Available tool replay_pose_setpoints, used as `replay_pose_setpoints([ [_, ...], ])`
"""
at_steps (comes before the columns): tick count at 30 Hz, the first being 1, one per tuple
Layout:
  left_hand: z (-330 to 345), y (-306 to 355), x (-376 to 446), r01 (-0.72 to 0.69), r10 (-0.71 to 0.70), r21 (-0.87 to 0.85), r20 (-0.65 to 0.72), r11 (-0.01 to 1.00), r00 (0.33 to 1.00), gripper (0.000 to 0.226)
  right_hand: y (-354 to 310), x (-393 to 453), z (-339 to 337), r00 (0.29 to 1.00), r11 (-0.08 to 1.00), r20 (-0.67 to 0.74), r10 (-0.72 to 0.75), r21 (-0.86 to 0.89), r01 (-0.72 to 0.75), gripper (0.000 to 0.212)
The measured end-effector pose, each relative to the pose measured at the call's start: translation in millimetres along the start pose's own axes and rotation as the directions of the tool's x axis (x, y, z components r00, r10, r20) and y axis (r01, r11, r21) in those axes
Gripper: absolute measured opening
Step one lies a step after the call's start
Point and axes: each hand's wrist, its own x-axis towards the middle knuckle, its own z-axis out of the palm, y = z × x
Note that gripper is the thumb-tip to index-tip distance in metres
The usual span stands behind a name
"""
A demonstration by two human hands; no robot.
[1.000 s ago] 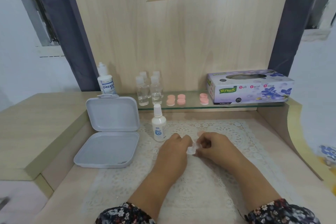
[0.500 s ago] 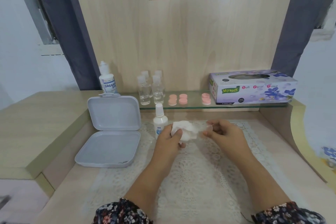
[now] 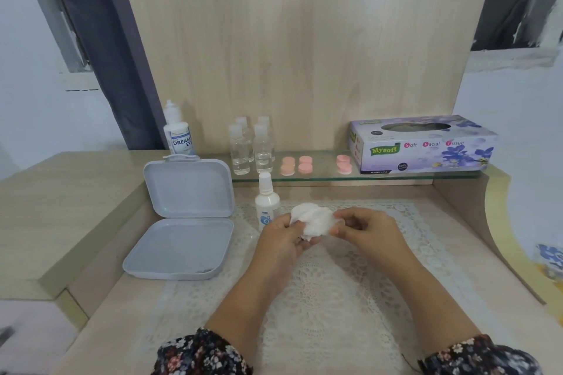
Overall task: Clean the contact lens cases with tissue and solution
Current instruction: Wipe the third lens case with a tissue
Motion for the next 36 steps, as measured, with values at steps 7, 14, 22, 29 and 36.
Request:
replay_pose_setpoints([
  [7, -0.8, 2.2, -1.3, -0.013, 0.013, -0.024, -0.002, 1.000, 1.000, 0.021, 0.3, 0.9, -2.8, 0.999, 1.000, -0.040, 0.012, 0.014, -0.011, 0.021],
  [14, -0.3, 1.3, 0.1, -0.004, 0.003, -0.021, -0.020, 1.000, 1.000, 0.020, -2.6, -1.7, 1.0, 0.999, 1.000, 0.032, 0.022, -0.006, -0.022, 0.022],
  [22, -0.6, -0.8, 1.3, 0.031, -0.031, 0.009, 0.009, 0.999, 0.999, 0.020, -2.7, -1.7, -1.0, 1.000, 1.000, -0.002, 0.010, -0.003, -0.010, 0.021],
  [29, -3.9, -1.7, 5.7, -0.016, 0.016, -0.003, -0.019, 1.000, 1.000, 0.021, -3.2, -2.5, -2.8, 1.000, 1.000, 0.007, 0.024, 0.010, -0.024, 0.022],
  [36, -3.1, -5.1, 5.1, 0.003, -0.004, 0.042, 0.033, 0.999, 0.999, 0.022, -4.6, -3.3, 0.1, 0.998, 1.000, 0.063, 0.014, 0.011, -0.014, 0.024],
])
